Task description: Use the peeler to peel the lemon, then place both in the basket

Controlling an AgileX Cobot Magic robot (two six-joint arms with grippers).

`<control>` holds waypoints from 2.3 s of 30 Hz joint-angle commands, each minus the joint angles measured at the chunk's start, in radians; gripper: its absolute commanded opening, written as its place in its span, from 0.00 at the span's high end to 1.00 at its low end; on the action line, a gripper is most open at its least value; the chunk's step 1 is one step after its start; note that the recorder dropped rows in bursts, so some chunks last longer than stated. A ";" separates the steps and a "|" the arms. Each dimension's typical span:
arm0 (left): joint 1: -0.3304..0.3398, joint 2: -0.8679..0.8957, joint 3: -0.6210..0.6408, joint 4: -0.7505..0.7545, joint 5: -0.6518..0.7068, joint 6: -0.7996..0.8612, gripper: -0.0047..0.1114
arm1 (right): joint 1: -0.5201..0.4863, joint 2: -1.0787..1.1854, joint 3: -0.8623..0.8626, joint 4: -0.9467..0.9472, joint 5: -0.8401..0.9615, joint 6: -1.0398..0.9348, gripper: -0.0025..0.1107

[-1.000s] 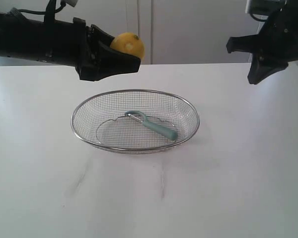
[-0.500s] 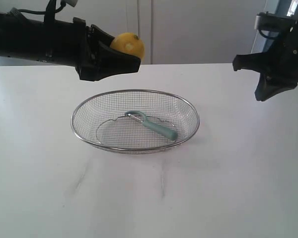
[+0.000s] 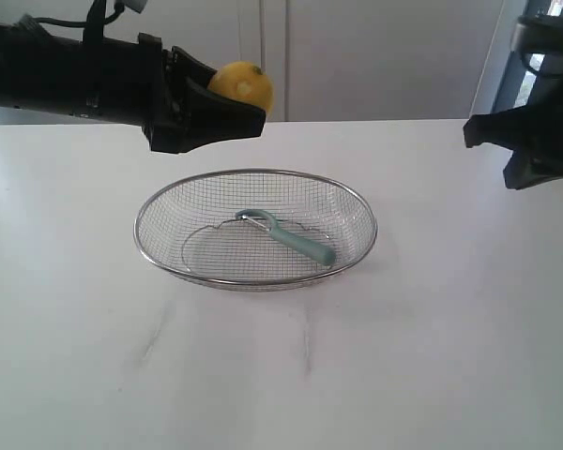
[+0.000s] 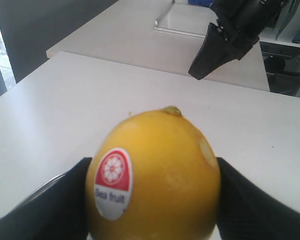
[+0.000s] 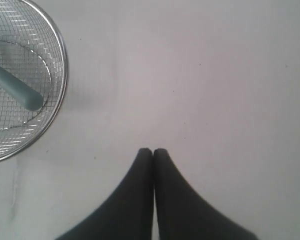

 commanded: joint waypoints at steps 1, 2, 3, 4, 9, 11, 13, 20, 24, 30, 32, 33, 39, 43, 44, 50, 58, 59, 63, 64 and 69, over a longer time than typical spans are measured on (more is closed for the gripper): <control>-0.002 -0.006 -0.005 -0.028 0.019 -0.004 0.96 | -0.007 -0.077 0.065 -0.028 -0.102 -0.012 0.98; -0.002 -0.006 -0.005 -0.028 0.019 -0.004 0.96 | -0.007 -0.094 0.081 -0.032 -0.125 -0.012 0.98; -0.002 -0.006 -0.005 -0.028 0.019 -0.004 0.96 | -0.007 -0.106 0.092 -0.034 -0.141 -0.012 0.98; -0.002 -0.006 -0.005 -0.028 0.019 -0.004 0.96 | -0.007 -0.121 0.106 -0.036 -0.164 -0.012 0.98; -0.002 -0.006 -0.005 -0.028 0.019 -0.004 0.96 | -0.007 -0.190 0.165 -0.036 -0.249 -0.012 0.98; -0.002 -0.006 -0.005 -0.028 0.019 -0.004 0.96 | -0.007 -0.211 0.185 -0.041 -0.275 -0.012 0.98; -0.002 -0.006 -0.005 -0.028 0.019 -0.004 0.96 | -0.007 -0.225 0.201 -0.041 -0.306 -0.012 0.98; -0.002 -0.006 -0.005 -0.028 0.019 -0.004 0.96 | -0.007 -0.230 0.211 -0.036 -0.305 -0.012 0.98; -0.002 -0.006 -0.005 -0.028 0.019 -0.004 0.96 | -0.007 -0.230 0.211 -0.036 -0.307 -0.012 0.98; -0.002 -0.006 -0.005 -0.028 0.019 -0.004 0.96 | -0.007 -0.230 0.211 -0.036 -0.307 -0.012 0.98; -0.002 -0.006 -0.005 -0.028 0.019 -0.004 0.96 | -0.007 -0.230 0.211 -0.036 -0.307 -0.012 0.98; -0.002 -0.006 -0.005 -0.028 0.019 -0.004 0.96 | -0.007 -0.230 0.211 -0.033 -0.307 -0.012 0.98; -0.002 -0.006 -0.005 -0.028 0.019 -0.004 0.96 | -0.007 -0.246 0.211 -0.031 -0.305 -0.012 0.98; -0.002 -0.006 -0.005 -0.028 0.019 -0.004 0.96 | -0.007 -0.302 0.211 -0.031 -0.305 -0.012 0.98; -0.002 -0.006 -0.005 -0.028 0.019 -0.004 0.96 | -0.007 -0.323 0.211 -0.031 -0.305 -0.012 0.98; -0.002 -0.006 -0.005 -0.028 0.019 -0.004 0.96 | -0.007 -0.519 0.211 -0.031 -0.305 -0.012 0.98; -0.002 -0.006 -0.005 -0.028 0.017 -0.004 0.96 | -0.148 -0.682 0.211 -0.014 -0.305 -0.012 0.98; -0.002 -0.006 -0.005 -0.028 0.017 -0.004 0.96 | -0.182 -0.718 0.211 -0.014 -0.305 -0.012 0.98; -0.002 -0.006 -0.005 -0.028 0.017 -0.004 0.96 | -0.239 -0.783 0.211 -0.014 -0.305 -0.012 0.98; -0.002 -0.006 -0.005 -0.028 0.017 -0.004 0.96 | -0.249 -0.791 0.211 -0.014 -0.305 -0.012 0.98; -0.002 -0.006 -0.005 -0.028 0.017 -0.004 0.96 | -0.247 -0.817 0.211 -0.014 -0.305 -0.012 0.98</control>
